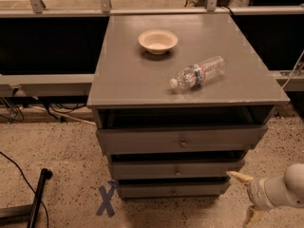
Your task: Open middle drawer
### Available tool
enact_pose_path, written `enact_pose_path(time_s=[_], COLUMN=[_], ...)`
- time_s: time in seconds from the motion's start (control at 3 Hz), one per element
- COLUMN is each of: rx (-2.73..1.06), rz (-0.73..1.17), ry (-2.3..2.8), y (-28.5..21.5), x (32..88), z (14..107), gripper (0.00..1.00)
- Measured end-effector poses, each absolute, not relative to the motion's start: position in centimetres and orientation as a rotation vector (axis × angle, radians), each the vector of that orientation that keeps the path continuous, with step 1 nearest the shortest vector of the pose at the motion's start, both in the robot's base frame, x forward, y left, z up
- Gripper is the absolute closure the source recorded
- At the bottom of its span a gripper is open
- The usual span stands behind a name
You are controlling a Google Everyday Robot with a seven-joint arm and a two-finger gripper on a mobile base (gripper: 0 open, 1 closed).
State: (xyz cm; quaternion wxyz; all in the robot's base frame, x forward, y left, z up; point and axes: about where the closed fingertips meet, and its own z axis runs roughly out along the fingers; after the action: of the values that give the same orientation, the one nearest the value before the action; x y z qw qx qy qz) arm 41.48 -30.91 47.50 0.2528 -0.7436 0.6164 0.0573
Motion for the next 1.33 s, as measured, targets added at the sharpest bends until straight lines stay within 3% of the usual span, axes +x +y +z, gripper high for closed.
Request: enact_pose_path(time_s=[0.67,1.33], rx=[-2.052,-2.008], rz=[0.195,0.118], ry=[1.647,1.7], y=[-27.9,-27.3], x=[43.7,47.5], z=[45.1,43.3], gripper=[0.0,0.0])
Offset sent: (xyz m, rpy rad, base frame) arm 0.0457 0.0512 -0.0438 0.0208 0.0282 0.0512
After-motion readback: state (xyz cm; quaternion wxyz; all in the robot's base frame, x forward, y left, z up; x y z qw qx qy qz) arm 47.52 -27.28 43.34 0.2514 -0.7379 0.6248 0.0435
